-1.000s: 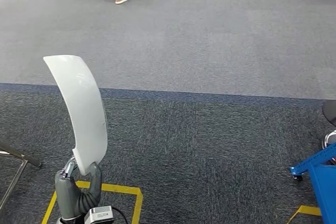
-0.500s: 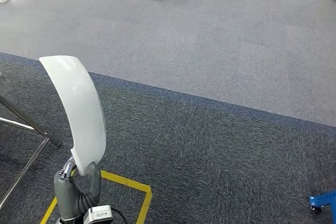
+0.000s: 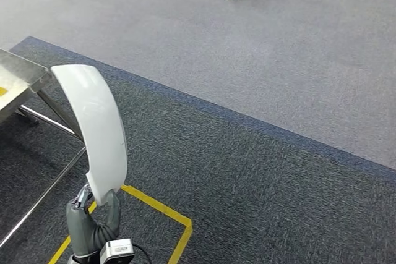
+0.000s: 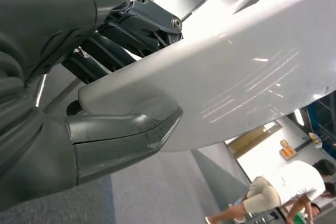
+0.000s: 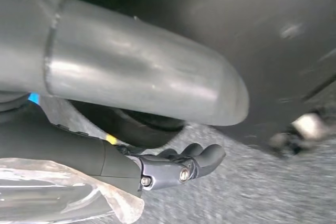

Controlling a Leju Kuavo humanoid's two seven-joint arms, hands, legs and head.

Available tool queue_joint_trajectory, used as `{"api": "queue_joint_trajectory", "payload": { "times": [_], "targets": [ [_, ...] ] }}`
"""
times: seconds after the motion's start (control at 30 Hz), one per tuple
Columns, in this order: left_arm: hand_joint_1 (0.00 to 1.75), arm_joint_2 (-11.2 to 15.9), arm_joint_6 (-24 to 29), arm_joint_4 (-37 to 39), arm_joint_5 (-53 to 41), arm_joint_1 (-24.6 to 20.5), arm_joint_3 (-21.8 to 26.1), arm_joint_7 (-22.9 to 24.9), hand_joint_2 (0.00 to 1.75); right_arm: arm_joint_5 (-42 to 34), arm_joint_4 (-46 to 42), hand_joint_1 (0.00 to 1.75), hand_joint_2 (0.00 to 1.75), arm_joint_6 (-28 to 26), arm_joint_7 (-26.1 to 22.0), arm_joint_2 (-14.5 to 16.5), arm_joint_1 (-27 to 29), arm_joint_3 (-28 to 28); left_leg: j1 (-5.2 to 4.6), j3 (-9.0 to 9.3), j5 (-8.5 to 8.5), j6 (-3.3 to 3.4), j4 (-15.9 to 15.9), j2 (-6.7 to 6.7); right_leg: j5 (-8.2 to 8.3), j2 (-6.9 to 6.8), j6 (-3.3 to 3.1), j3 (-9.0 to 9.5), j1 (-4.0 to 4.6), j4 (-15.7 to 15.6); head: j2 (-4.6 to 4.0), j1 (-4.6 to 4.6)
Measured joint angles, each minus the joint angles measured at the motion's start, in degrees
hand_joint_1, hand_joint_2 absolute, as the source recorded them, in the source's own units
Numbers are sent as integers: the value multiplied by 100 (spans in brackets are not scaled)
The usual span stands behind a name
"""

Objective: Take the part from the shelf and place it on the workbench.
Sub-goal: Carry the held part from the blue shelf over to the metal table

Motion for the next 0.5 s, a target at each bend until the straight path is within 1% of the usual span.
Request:
{"api": "queue_joint_trajectory", "payload": {
  "times": [0.03, 0.07, 0.1, 0.13, 0.17, 0.2, 0.23, 0.27, 0.3, 0.33, 0.37, 0.4, 0.43, 0.47, 0.5],
  "targets": [
    [175, 1, 1, 1, 1, -4, -2, 1, 175, -1, -1, 0, 0, 0, -1, 4, 1, 1, 6, -155, -151, -38, 319, 181, -17, -78, -19, 23, 10, -5, 0, -32],
    [175, 2, 1, 1, 3, -10, -3, 4, 175, -5, -1, 0, 0, -4, -1, 4, 11, 1, 25, -348, -304, -71, 694, 292, -35, -167, -33, 41, 16, -7, 1, -58],
    [175, 3, 0, 1, 8, -10, -3, 10, 175, -11, -1, 0, 0, -13, 1, 1, 24, -2, 44, -516, -392, -92, 1001, 340, -54, -254, -38, 55, 21, -6, 1, -58],
    [175, 6, -3, 2, 18, -9, -3, 20, 175, -18, -1, 0, 0, -22, 1, -2, 34, -5, 60, -612, -383, -103, 1156, 363, -74, -338, -39, 71, 26, -6, 0, -61],
    [175, 9, -11, 2, 38, -7, -5, 30, 175, -23, -1, 0, 0, -33, -4, -4, 34, -8, 70, -607, -267, -104, 1103, 378, -94, -414, -38, 92, 29, -6, 0, -61],
    [175, 11, -23, 3, 67, -7, -7, 37, 175, -27, -1, 0, 0, -39, -13, -3, 27, -10, 73, -496, -64, -90, 844, 408, -116, -482, -34, 121, 33, -7, -1, -62],
    [175, 14, -38, 3, 101, -9, -10, 43, 175, -33, -1, 0, 0, -43, -27, 0, 18, -10, 59, -323, 152, -60, 460, 506, -140, -542, -24, 155, 38, -9, -1, -62],
    [175, 16, -54, 3, 135, -14, -14, 45, 175, -41, -1, 0, 0, -45, -41, 3, 14, -10, 20, -157, 288, -19, 107, 659, -165, -600, -6, 180, 51, -14, -1, -62],
    [175, 17, -66, 3, 161, -24, -19, 48, 175, -51, -1, 0, 0, -47, -53, 5, 14, -10, -18, -35, 355, 24, -157, 793, -187, -652, 20, 199, 64, -23, -1, -70],
    [175, 17, -75, 3, 178, -33, -26, 50, 175, -61, -1, 0, 0, -47, -61, 6, 15, -11, -53, 25, 355, 59, -301, 892, -206, -709, 49, 220, 80, -37, -1, -72],
    [175, 19, -80, 4, 188, -38, -31, 51, 175, -69, -1, 0, 0, -46, -62, 6, 10, -12, -77, 35, 319, 84, -335, 902, -220, -775, 78, 244, 94, -60, -1, -79],
    [175, 19, -78, 4, 192, -38, -35, 51, 175, -74, -1, 0, 0, -44, -61, 5, -5, -12, -75, 43, 315, 104, -367, 829, -232, -846, 105, 289, 101, -90, 0, -84],
    [175, 20, -71, 4, 192, -31, -38, 49, 175, -76, -1, 0, 0, -40, -58, 5, -19, -12, -59, 64, 324, 124, -406, 758, -258, -836, 132, 320, 101, -93, -1, -77],
    [175, 20, -55, 5, 191, -28, -40, 43, 175, -76, -1, 0, 0, -38, -56, 5, -34, -12, -38, 93, 334, 150, -443, 686, -310, -734, 156, 313, 97, -37, -1, -71],
    [175, 17, -36, 5, 194, -30, -43, 29, 175, -75, -1, 0, 0, -37, -54, 5, -43, -11, -15, 122, 347, 175, -478, 614, -411, -576, 176, 235, 92, 136, -1, -58]
  ]
}}
